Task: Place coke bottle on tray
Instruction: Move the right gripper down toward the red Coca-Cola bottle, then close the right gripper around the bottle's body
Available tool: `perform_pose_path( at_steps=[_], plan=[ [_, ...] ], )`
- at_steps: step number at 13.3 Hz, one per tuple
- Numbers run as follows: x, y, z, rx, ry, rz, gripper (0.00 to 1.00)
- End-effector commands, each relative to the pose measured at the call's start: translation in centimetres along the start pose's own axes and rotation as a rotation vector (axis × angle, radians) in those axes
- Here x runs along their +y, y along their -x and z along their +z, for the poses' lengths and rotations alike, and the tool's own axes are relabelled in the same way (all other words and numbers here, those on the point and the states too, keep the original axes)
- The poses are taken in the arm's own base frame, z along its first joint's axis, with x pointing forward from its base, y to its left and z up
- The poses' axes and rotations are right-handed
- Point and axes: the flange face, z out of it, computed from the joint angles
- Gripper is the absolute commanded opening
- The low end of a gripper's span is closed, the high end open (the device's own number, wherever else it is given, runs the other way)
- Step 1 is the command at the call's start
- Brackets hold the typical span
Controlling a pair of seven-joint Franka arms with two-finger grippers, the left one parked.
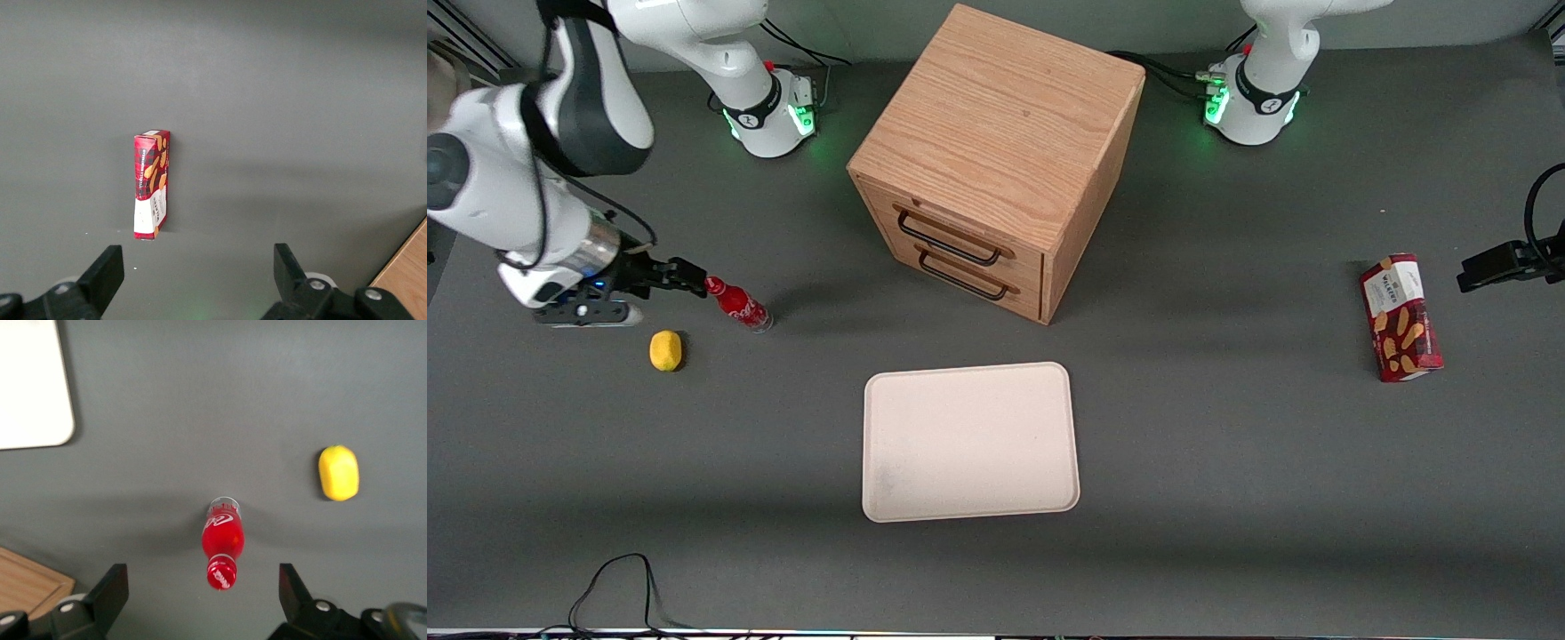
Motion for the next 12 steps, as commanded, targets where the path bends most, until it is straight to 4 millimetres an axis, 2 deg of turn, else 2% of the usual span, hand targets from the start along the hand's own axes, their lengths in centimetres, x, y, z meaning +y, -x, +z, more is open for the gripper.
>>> perform_pose_path(
  at_steps=[1,4,10,11,12],
  plan=[
    [0.2,3.2,3.2,0.047,0.002,-0.052,1.0],
    [0.4,3.9,6.8,0.044,0.007,-0.065,1.0],
    [0.9,3.7,9.3,0.066,0.015,-0.093,1.0],
    [0.9,3.6,9.9,0.062,0.015,-0.092,0.98],
    [0.9,3.5,10.0,0.067,0.018,-0.096,0.92]
  ],
)
